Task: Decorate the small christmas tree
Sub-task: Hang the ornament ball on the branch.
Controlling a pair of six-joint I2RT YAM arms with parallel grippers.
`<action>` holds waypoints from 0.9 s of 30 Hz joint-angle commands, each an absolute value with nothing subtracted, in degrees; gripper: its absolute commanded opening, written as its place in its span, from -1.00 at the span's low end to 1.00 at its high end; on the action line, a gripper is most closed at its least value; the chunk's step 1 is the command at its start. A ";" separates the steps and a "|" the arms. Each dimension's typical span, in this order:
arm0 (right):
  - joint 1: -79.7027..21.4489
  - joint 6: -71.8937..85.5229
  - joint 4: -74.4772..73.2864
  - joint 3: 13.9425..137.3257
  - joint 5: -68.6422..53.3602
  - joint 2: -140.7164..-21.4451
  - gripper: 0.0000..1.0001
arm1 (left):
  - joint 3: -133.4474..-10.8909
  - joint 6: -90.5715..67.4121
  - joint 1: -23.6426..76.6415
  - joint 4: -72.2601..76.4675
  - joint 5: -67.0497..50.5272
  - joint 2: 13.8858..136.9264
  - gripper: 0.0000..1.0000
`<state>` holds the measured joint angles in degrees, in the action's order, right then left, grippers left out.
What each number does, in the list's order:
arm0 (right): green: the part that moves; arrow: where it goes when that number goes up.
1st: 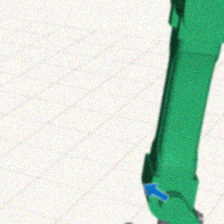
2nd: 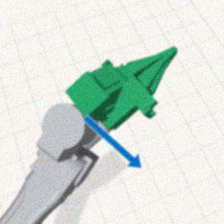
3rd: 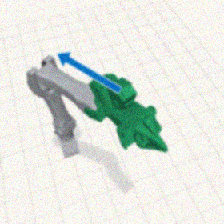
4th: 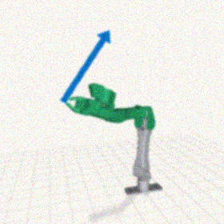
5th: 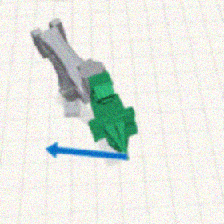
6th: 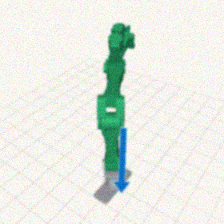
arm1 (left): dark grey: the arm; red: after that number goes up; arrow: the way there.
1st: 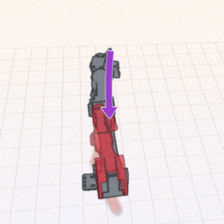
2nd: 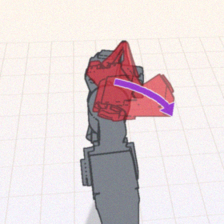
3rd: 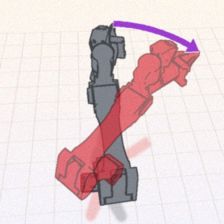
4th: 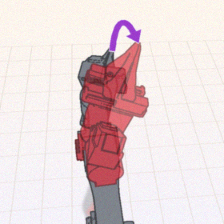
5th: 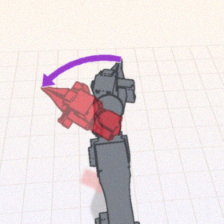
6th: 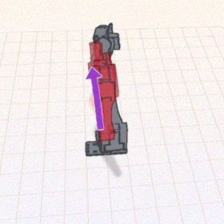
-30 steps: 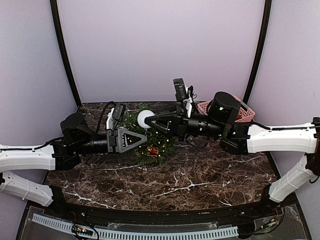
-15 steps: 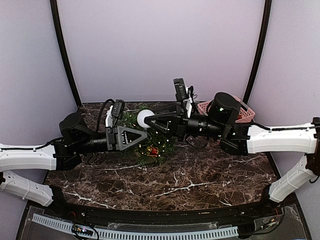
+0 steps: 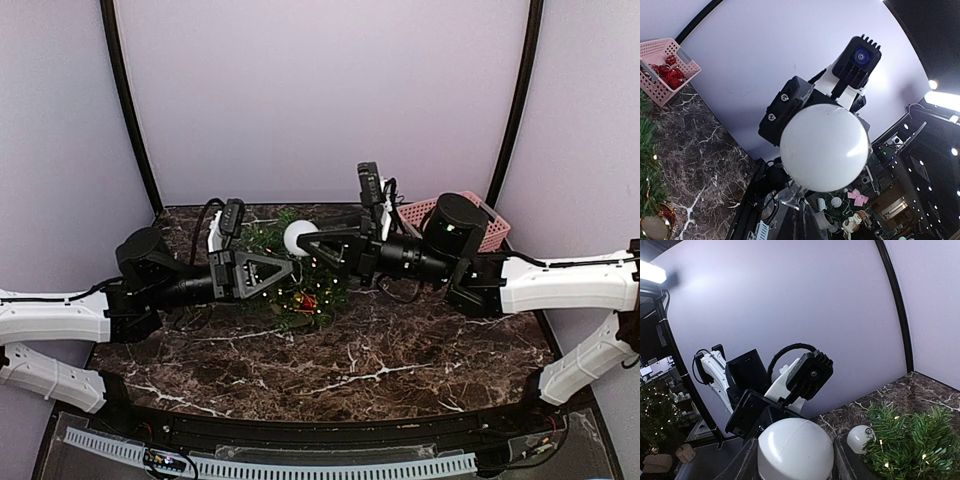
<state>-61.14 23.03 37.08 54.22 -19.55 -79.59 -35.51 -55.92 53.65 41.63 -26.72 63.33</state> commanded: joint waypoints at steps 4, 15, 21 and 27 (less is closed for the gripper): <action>-61.68 22.41 40.97 51.59 -10.97 -75.72 -0.08 | -35.09 -55.13 53.88 34.55 -19.89 58.43 -1.00; -61.63 20.05 37.87 54.26 -3.13 -78.03 -0.09 | -43.90 -50.25 53.32 19.27 -13.16 61.51 -1.00; -60.84 19.34 35.91 56.60 -0.18 -80.10 -0.10 | -47.89 -49.20 50.51 15.43 -13.68 63.85 -1.00; -57.60 21.70 36.21 57.79 -0.22 -81.99 -0.10 | -52.50 -48.48 46.77 14.10 -18.12 67.72 -0.97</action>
